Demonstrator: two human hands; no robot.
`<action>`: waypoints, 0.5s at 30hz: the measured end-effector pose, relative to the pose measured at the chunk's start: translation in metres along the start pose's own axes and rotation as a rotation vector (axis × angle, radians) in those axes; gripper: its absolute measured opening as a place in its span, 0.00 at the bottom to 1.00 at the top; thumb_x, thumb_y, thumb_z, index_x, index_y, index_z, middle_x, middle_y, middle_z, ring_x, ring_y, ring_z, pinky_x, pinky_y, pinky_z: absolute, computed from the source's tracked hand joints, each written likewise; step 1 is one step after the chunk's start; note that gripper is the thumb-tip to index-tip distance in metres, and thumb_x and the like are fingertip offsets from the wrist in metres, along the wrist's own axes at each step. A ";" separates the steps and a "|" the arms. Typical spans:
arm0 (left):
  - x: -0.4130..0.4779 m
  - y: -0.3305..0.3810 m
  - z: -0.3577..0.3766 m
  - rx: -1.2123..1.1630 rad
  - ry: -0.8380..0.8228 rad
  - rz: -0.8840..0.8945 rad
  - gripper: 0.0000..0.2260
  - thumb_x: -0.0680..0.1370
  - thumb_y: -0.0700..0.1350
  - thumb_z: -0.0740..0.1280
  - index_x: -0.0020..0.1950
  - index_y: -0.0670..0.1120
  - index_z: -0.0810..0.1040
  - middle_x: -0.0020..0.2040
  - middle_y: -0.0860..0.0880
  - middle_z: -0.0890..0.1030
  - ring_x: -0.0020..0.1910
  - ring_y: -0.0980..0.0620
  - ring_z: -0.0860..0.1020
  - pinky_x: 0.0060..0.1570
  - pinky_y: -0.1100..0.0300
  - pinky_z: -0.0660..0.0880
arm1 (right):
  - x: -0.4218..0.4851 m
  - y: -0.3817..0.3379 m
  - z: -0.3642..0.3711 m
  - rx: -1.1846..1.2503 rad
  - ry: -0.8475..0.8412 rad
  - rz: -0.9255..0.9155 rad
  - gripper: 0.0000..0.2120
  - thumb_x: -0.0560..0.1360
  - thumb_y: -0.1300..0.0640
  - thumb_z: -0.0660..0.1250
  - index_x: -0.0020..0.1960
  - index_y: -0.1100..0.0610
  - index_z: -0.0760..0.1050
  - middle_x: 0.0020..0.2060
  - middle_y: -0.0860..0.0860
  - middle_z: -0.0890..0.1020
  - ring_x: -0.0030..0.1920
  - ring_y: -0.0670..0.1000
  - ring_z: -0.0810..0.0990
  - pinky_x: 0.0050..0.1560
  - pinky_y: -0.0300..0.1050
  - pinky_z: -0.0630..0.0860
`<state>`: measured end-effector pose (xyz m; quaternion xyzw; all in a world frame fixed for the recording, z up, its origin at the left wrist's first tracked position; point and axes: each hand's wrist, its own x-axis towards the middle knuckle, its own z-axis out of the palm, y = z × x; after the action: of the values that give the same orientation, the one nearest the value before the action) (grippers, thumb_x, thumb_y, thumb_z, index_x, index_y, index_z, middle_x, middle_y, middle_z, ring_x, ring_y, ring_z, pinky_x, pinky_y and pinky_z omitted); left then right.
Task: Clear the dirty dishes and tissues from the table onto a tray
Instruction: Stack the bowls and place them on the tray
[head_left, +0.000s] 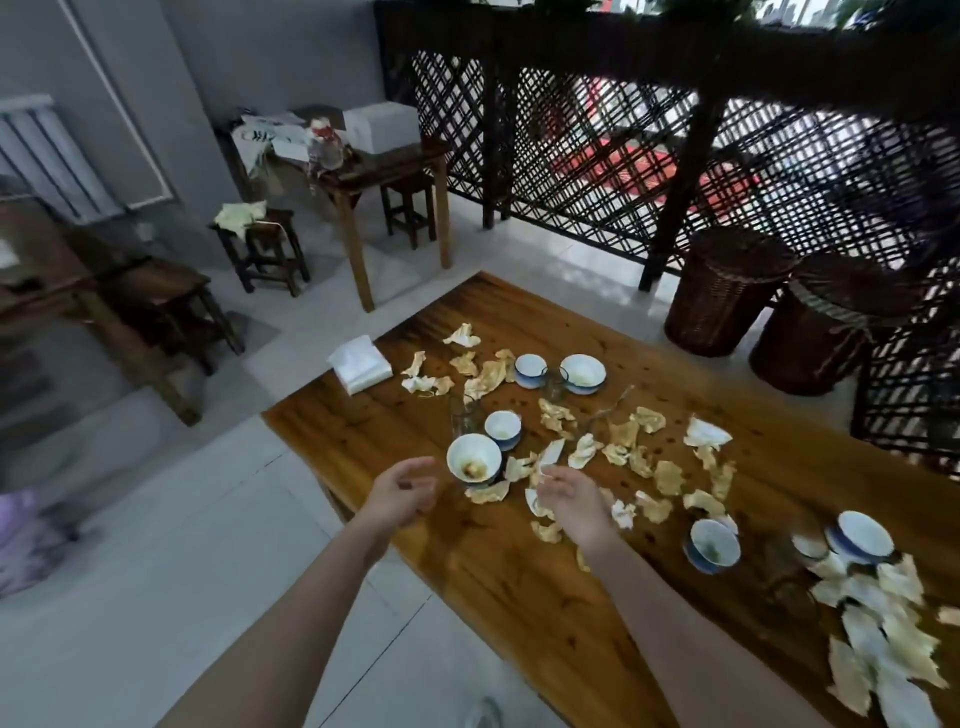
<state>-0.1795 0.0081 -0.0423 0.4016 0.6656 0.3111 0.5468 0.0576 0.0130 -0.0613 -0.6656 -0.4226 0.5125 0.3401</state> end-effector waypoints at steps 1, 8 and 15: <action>0.010 0.001 -0.004 0.010 0.005 -0.008 0.14 0.79 0.41 0.66 0.62 0.55 0.75 0.54 0.53 0.79 0.49 0.55 0.79 0.33 0.67 0.73 | 0.010 -0.003 0.008 -0.022 -0.015 0.008 0.17 0.75 0.69 0.65 0.63 0.62 0.74 0.56 0.58 0.79 0.51 0.51 0.78 0.52 0.36 0.73; 0.076 0.004 -0.008 0.174 -0.087 -0.053 0.21 0.77 0.38 0.67 0.68 0.51 0.70 0.59 0.50 0.77 0.53 0.54 0.76 0.40 0.65 0.76 | 0.082 -0.019 0.053 -0.144 -0.058 0.056 0.20 0.73 0.70 0.67 0.65 0.68 0.71 0.61 0.62 0.76 0.60 0.57 0.76 0.48 0.31 0.75; 0.128 -0.006 0.012 0.210 -0.200 -0.115 0.35 0.75 0.43 0.72 0.77 0.48 0.57 0.75 0.47 0.63 0.71 0.48 0.65 0.65 0.55 0.67 | 0.115 0.003 0.074 -0.187 -0.168 0.211 0.18 0.71 0.60 0.73 0.58 0.54 0.72 0.53 0.49 0.78 0.50 0.45 0.75 0.52 0.41 0.72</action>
<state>-0.1794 0.1167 -0.1106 0.4468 0.6585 0.1662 0.5824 -0.0004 0.1176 -0.1274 -0.6900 -0.4232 0.5575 0.1845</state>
